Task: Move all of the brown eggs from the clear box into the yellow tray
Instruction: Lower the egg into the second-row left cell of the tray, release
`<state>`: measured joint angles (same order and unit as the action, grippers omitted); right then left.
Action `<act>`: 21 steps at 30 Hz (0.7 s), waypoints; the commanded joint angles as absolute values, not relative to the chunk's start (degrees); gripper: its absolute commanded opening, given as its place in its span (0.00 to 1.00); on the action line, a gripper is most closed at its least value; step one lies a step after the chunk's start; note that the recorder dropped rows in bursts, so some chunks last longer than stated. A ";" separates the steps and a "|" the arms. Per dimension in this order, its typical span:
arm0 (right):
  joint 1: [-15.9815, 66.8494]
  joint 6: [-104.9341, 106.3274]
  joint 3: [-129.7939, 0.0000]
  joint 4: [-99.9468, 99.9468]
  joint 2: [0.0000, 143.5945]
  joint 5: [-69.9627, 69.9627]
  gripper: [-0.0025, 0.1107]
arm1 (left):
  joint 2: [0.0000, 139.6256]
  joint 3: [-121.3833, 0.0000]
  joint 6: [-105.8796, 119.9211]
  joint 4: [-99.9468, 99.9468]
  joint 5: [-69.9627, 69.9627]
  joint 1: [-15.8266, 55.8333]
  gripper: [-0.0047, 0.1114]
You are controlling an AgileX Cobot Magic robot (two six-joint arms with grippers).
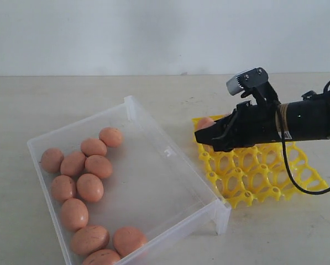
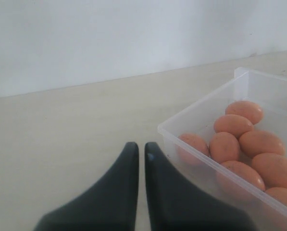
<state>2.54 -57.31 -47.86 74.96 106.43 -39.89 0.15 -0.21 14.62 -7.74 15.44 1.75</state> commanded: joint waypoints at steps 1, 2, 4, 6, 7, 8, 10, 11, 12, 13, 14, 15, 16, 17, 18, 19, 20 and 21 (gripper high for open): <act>2.29 -48.96 -48.14 70.40 106.58 -42.53 0.02 | 0.00 0.00 14.59 -8.14 14.90 1.92 0.08; 2.29 -46.95 -48.14 69.44 106.58 -42.70 0.02 | 0.00 0.00 14.59 -8.14 14.90 1.92 0.08; 2.29 -41.97 -48.14 67.20 106.58 -43.08 0.02 | 0.00 0.00 14.59 -8.14 14.90 1.92 0.08; 2.29 -38.09 -48.14 65.26 106.58 -42.83 0.02 | 0.00 0.00 14.59 -8.14 14.90 1.92 0.08; 2.29 -36.39 -48.14 64.43 106.67 -42.29 0.03 | 0.00 0.00 14.59 -8.14 14.90 1.92 0.08; 2.29 -35.53 -48.14 63.78 106.67 -41.65 0.06 | 0.00 0.00 14.59 -8.14 14.90 1.92 0.08; 2.29 -35.16 -48.14 63.27 107.28 -41.40 0.12 | 0.00 0.00 14.59 -8.14 14.90 1.92 0.08; 2.29 -35.16 -48.14 63.15 107.66 -41.40 0.15 | 0.00 0.00 14.59 -8.14 14.90 1.92 0.08; 2.29 -35.16 -48.14 63.15 108.12 -41.73 0.19 | 0.00 0.00 14.59 -8.14 14.90 1.92 0.08; 2.29 -35.16 -48.14 63.06 108.70 -42.22 0.22 | 0.00 0.00 14.59 -8.14 14.90 1.92 0.08; 2.29 -35.16 -48.14 63.06 109.35 -42.48 0.25 | 0.00 0.00 14.59 -8.14 14.90 1.92 0.08; 2.29 -35.16 -48.14 63.06 109.79 -42.81 0.26 | 0.00 0.00 14.59 -8.14 14.90 1.92 0.08; 2.29 -35.16 -48.14 63.06 110.20 -43.26 0.27 | 0.00 0.00 14.59 -8.14 14.90 1.92 0.08; 2.29 -35.16 -48.14 63.06 110.55 -43.60 0.27 | 0.00 0.00 14.59 -8.14 14.90 1.92 0.08; 2.29 -35.16 -48.14 63.06 110.82 -43.73 0.27 | 0.00 0.00 14.59 -8.14 14.90 1.92 0.08; 2.29 -35.16 -48.14 63.06 110.97 -43.88 0.27 | 0.00 0.00 14.59 -8.14 14.90 1.92 0.08; 2.29 -34.87 -48.14 62.92 111.23 -43.87 0.27 | 0.00 0.00 14.59 -8.14 14.90 1.92 0.08; 2.29 -34.61 -48.14 62.63 111.39 -43.87 0.27 | 0.00 0.00 14.59 -8.14 14.90 1.92 0.08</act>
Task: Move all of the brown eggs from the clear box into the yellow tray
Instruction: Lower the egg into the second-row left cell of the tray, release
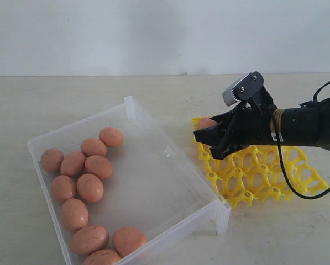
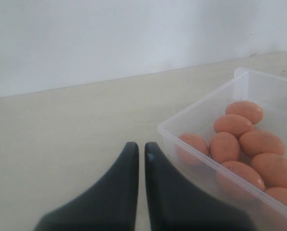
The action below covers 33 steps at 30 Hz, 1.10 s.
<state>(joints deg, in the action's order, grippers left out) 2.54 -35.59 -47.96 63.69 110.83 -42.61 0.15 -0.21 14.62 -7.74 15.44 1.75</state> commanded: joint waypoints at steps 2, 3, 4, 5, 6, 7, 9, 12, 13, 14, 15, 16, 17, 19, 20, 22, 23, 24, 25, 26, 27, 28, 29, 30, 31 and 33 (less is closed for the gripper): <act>2.29 -33.59 -48.14 62.35 111.54 -43.75 0.27 | 0.00 0.00 14.59 -8.14 14.90 1.92 0.08; 2.29 -33.12 -48.14 62.21 111.54 -43.75 0.27 | 0.00 0.00 14.59 -8.14 14.90 1.92 0.08; 2.29 -32.42 -48.14 61.94 111.54 -43.75 0.27 | 0.00 0.00 14.59 -8.14 14.90 1.92 0.08; 2.29 -32.39 -48.14 61.94 111.54 -43.75 0.27 | 0.00 0.00 14.59 -8.14 14.90 1.92 0.08; 2.29 -32.41 -48.14 61.94 111.54 -43.65 0.27 | 0.00 0.00 14.59 -8.14 14.90 1.92 0.08; 2.29 -32.41 -48.14 61.94 111.54 -43.49 0.27 | 0.00 0.00 14.59 -8.14 14.90 1.92 0.08; 2.29 -32.41 -48.14 61.94 111.54 -43.49 0.27 | 0.00 0.00 14.59 -8.14 14.90 1.92 0.08; 2.29 -32.41 -48.14 61.94 111.54 -43.49 0.27 | 0.00 0.00 14.59 -8.14 14.90 1.92 0.08; 2.29 -32.41 -48.14 61.94 111.54 -43.49 0.27 | 0.00 0.00 14.59 -8.14 14.90 1.92 0.08; 2.29 -32.41 -48.14 61.94 111.54 -43.49 0.27 | 0.00 0.00 14.59 -8.14 14.90 1.92 0.08; 2.29 -32.52 -48.14 61.94 111.54 -43.51 0.27 | 0.00 0.00 14.59 -8.14 14.90 1.92 0.08; 2.29 -32.52 -48.14 61.94 111.54 -43.51 0.27 | 0.00 0.00 14.59 -8.14 14.90 1.92 0.08; 2.29 -32.64 -48.14 61.94 111.54 -43.51 0.27 | 0.00 0.00 14.59 -8.14 14.90 1.92 0.08; 2.29 -32.62 -48.14 62.09 111.54 -43.51 0.27 | 0.00 0.00 14.59 -8.14 15.01 1.92 0.08; 2.29 -32.62 -48.14 62.23 111.54 -43.51 0.27 | 0.00 0.00 14.59 -8.14 15.01 1.92 0.08; 2.29 -32.62 -48.14 63.05 111.54 -43.51 0.27 | 0.00 0.00 14.59 -8.14 15.01 1.92 0.08; 2.29 -32.62 -48.14 63.52 111.54 -43.51 0.27 | 0.00 0.00 14.59 -8.14 15.01 1.92 0.08; 2.29 -32.62 -48.14 64.20 111.54 -43.51 0.27 | 0.00 0.00 14.59 -8.14 15.01 1.92 0.08; 2.29 -32.62 -48.14 64.77 111.54 -43.51 0.27 | 0.00 0.00 14.59 -8.14 15.01 1.92 0.08; 2.29 -32.76 -48.14 65.05 111.54 -43.36 0.27 | 0.00 0.00 14.59 -8.14 15.01 1.92 0.08; 2.29 -33.08 -48.14 65.19 111.54 -43.23 0.27 | 0.00 0.00 14.59 -8.14 15.01 1.92 0.08; 2.29 -33.20 -48.14 65.19 111.54 -43.01 0.27 | 0.00 0.00 14.59 -8.14 15.01 1.92 0.08; 2.29 -33.54 -48.14 65.19 111.54 -43.01 0.27 | 0.00 0.00 14.59 -8.14 15.01 1.92 0.08; 2.29 -33.85 -48.14 65.19 111.54 -42.86 0.27 | 0.00 0.00 14.59 -8.14 15.01 1.92 0.08; 2.29 -34.02 -48.14 65.19 111.54 -42.55 0.29 | 0.00 0.00 14.59 -8.14 15.01 1.92 0.08; 2.29 -34.54 -48.14 65.19 111.54 -41.56 0.39 | 0.00 0.00 14.59 -8.14 15.01 1.92 0.08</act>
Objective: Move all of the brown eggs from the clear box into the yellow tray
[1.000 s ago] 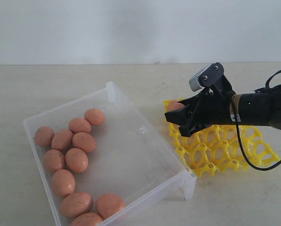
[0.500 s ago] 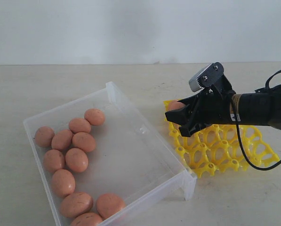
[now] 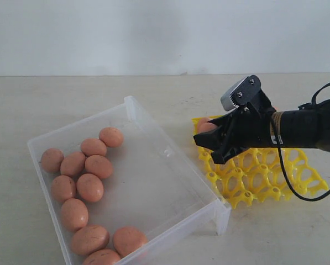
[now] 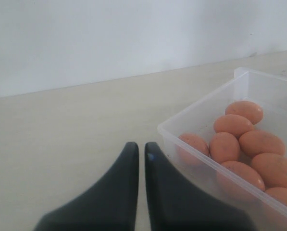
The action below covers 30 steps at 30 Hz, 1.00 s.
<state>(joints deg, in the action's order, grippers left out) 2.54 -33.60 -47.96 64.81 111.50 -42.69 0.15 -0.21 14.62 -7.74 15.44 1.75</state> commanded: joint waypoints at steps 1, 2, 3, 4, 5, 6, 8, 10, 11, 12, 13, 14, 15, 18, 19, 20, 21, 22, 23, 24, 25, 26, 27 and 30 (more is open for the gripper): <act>2.29 -34.54 -48.14 65.19 111.54 -41.20 0.46 | 0.00 0.00 14.59 -8.14 15.01 1.92 0.08; 2.29 -34.54 -48.14 65.19 111.54 -41.07 0.51 | 0.00 0.00 14.59 -8.14 15.01 1.92 0.08; 2.29 -34.54 -48.14 65.19 111.54 -41.07 0.53 | 0.00 0.00 14.59 -8.14 15.01 1.92 0.08; 2.29 -34.54 -48.14 65.19 111.54 -41.07 0.53 | 0.00 0.00 14.59 -8.14 15.01 1.92 0.08; 2.29 -34.54 -48.14 65.19 111.54 -41.07 0.53 | 0.00 0.00 14.59 -8.14 15.01 1.92 0.08; 2.29 -34.54 -48.14 65.19 111.54 -41.07 0.53 | 0.00 0.00 14.59 -8.14 15.01 1.92 0.08; 2.29 -34.54 -48.14 65.19 111.54 -41.07 0.53 | 0.00 0.00 14.59 -8.14 15.01 1.92 0.08; 2.29 -34.54 -48.14 65.08 111.54 -41.20 0.53 | 0.00 0.00 14.59 -8.14 15.01 1.92 0.08; 2.29 -34.54 -48.14 65.08 111.44 -41.32 0.53 | 0.00 0.00 14.59 -8.14 15.01 1.92 0.08; 2.29 -34.54 -48.14 65.08 111.27 -41.61 0.53 | 0.00 0.00 14.59 -8.14 15.01 1.92 0.08; 2.29 -34.77 -48.14 65.08 110.89 -42.07 0.53 | 0.00 0.00 14.59 -8.14 15.01 1.92 0.08; 2.29 -35.42 -48.14 65.08 110.32 -42.32 0.53 | 0.00 0.00 14.59 -8.14 15.01 1.92 0.08; 2.29 -35.83 -48.14 65.08 109.59 -42.65 0.53 | 0.00 0.00 14.59 -8.14 15.01 1.92 0.08; 2.29 -36.08 -48.14 64.53 106.29 -43.25 0.53 | 0.00 0.00 14.59 -8.14 15.01 1.92 0.08; 2.29 -36.08 -48.14 63.82 105.21 -43.25 0.53 | 0.00 0.00 14.59 -8.14 15.01 1.92 0.08; 2.29 -36.08 -48.14 62.87 103.83 -43.25 0.53 | 0.00 0.00 14.59 -8.14 15.01 1.92 0.08; 2.29 -36.08 -48.14 61.74 102.44 -43.25 0.53 | 0.00 0.00 14.59 -8.14 15.01 1.92 0.08; 2.29 -36.08 -48.14 60.78 101.39 -43.14 0.53 | 0.00 0.00 14.59 -8.14 15.01 1.92 0.08; 2.29 -36.08 -48.14 59.51 100.12 -43.14 0.53 | 0.00 0.00 14.59 -8.14 15.01 1.92 0.08; 2.29 -36.27 -48.14 58.28 98.95 -43.14 0.53 | 0.00 0.00 14.59 -8.14 15.01 1.92 0.08; 2.29 -37.24 -48.14 57.30 97.90 -43.14 0.53 | 0.00 0.00 14.59 -8.14 15.01 1.92 0.08; 2.29 -38.97 -48.14 56.90 96.95 -43.14 0.51 | 0.00 0.00 14.59 -8.14 15.01 1.92 0.08; 2.29 -40.87 -48.14 56.93 96.11 -43.02 0.46 | 0.00 0.00 14.59 -8.14 15.01 1.92 0.08; 2.29 -46.09 -48.14 58.55 94.47 -40.27 0.22 | 0.00 0.00 14.59 -8.14 15.01 1.92 0.08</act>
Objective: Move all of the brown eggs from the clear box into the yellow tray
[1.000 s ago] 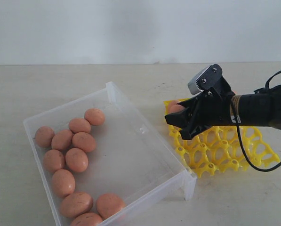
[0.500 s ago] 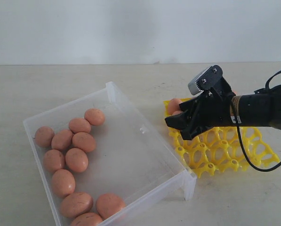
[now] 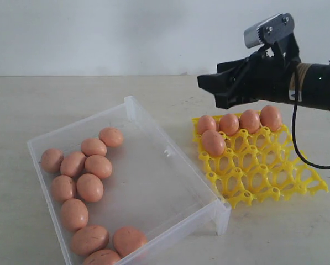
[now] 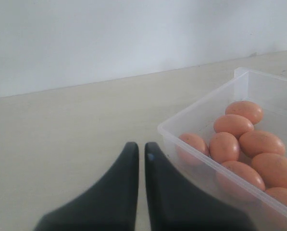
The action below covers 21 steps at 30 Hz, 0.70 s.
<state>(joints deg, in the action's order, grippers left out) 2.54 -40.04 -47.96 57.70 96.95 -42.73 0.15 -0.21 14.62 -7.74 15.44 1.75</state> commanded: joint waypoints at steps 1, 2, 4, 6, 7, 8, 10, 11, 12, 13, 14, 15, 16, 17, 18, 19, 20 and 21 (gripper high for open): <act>2.29 -46.74 -48.14 59.95 94.35 -39.01 0.15 | 0.00 0.00 14.59 -8.14 15.01 1.92 0.08; 2.29 -48.02 -48.14 62.81 94.10 -37.02 0.05 | 0.00 0.00 14.59 -8.14 15.01 1.92 0.08; 2.29 -49.87 -48.14 67.72 93.85 -34.57 0.02 | 0.00 0.00 14.59 -8.14 15.01 1.92 0.08; 2.29 -55.09 -48.14 74.02 93.87 -32.66 0.02 | 0.00 0.00 14.59 -8.14 15.01 1.92 0.08; 2.29 -65.76 -48.14 82.35 93.87 -31.86 0.02 | 0.00 0.00 14.59 -8.14 15.01 1.92 0.08; 2.29 -72.02 -48.14 87.74 93.87 -32.19 0.02 | 0.00 0.00 14.59 -8.14 15.01 1.92 0.08; 2.93 -77.90 -48.14 95.09 93.87 -33.16 0.02 | 0.00 0.00 14.59 -8.14 15.01 1.92 0.08; 3.57 -77.95 -48.14 95.46 93.87 -33.05 0.02 | 0.00 0.00 14.59 -8.14 15.01 1.92 0.08; 4.01 -78.41 -48.14 96.02 94.23 -33.05 0.02 | 0.00 0.00 14.59 -8.14 15.01 1.92 0.08; 4.54 -79.51 -48.14 98.15 95.75 -33.13 0.02 | 0.00 0.00 14.59 -8.14 15.01 1.92 0.08; 4.66 -80.29 -48.14 99.95 97.29 -33.13 0.02 | 0.00 0.00 14.59 -8.14 15.01 1.92 0.08; 4.66 -81.06 -48.14 99.95 98.72 -33.02 0.02 | 0.00 0.00 14.59 -8.14 15.01 1.92 0.08; 4.66 -81.34 -48.14 99.95 99.95 -32.75 0.02 | 0.00 0.00 14.59 -8.14 15.01 1.92 0.08; 4.66 -81.34 -48.14 99.95 100.92 -31.89 0.02 | 0.00 0.00 14.59 -8.14 15.01 1.92 0.08; 4.66 -81.34 -48.14 99.95 101.92 -31.27 0.02 | 0.00 0.00 14.59 -8.14 15.01 1.92 0.08; 4.66 -81.34 -48.14 99.95 102.94 -31.06 0.02 | 0.00 0.00 14.59 -8.14 15.01 1.92 0.08; 4.66 -81.23 -48.14 99.95 104.21 -30.65 0.02 | 0.00 0.00 14.59 -8.14 15.01 1.92 0.08; 4.66 -80.66 -48.14 99.95 105.39 -30.22 0.02 | 0.00 0.00 14.59 -8.14 15.01 1.92 0.08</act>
